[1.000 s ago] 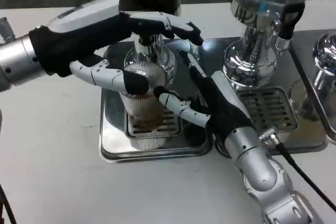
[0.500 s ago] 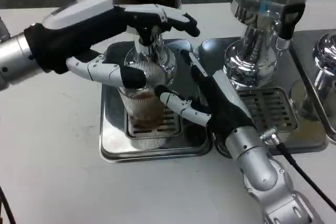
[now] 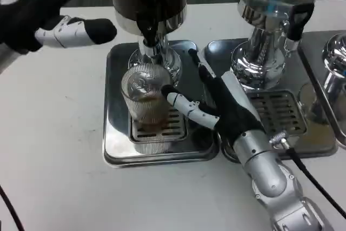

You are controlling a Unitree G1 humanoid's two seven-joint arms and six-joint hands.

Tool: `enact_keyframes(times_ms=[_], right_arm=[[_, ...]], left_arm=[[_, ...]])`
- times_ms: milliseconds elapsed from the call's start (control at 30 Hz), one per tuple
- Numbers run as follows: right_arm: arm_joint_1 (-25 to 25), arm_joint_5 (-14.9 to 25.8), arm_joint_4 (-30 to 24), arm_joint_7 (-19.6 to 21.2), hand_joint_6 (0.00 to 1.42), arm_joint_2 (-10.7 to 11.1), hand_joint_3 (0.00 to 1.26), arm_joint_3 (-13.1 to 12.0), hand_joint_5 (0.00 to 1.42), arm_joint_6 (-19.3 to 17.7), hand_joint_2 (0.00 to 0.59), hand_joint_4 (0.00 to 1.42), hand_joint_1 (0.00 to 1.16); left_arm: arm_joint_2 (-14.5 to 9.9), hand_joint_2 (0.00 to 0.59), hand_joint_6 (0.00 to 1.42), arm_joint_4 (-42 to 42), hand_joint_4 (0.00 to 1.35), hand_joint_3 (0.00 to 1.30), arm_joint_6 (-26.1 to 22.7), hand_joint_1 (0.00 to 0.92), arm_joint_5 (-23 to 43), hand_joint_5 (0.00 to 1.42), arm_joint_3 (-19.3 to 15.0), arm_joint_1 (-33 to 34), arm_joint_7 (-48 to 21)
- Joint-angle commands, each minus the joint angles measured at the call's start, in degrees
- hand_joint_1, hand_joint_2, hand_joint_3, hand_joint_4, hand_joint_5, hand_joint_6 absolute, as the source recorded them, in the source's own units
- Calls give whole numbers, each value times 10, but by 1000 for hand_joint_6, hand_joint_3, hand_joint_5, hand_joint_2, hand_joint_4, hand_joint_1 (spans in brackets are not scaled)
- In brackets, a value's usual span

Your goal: Grasp the cup under the faucet to collect the drink, then remove the cup.

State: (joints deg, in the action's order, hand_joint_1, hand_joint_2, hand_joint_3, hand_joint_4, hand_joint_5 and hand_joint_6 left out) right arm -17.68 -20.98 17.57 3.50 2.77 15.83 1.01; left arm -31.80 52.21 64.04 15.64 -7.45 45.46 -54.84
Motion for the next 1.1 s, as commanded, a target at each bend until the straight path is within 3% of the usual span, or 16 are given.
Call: enact_keyframes(times_ms=[33,433,1100], right_arm=[[3,2,-5,6,0,0,0,-6,0,-9,242,0,387],[-6,9,3,-2,0,2,0,-10,0,-15,239,0,390],[-10,15,12,-15,0,8,0,-10,0,-30,220,0,390]], left_arm=[[-9,97,295,-1,159,252,-17,0,15,218,-20,-2,14],[-36,109,319,-15,187,281,-71,0,29,225,-69,-62,37],[-36,115,345,-6,223,315,-120,0,14,243,-92,-166,79]])
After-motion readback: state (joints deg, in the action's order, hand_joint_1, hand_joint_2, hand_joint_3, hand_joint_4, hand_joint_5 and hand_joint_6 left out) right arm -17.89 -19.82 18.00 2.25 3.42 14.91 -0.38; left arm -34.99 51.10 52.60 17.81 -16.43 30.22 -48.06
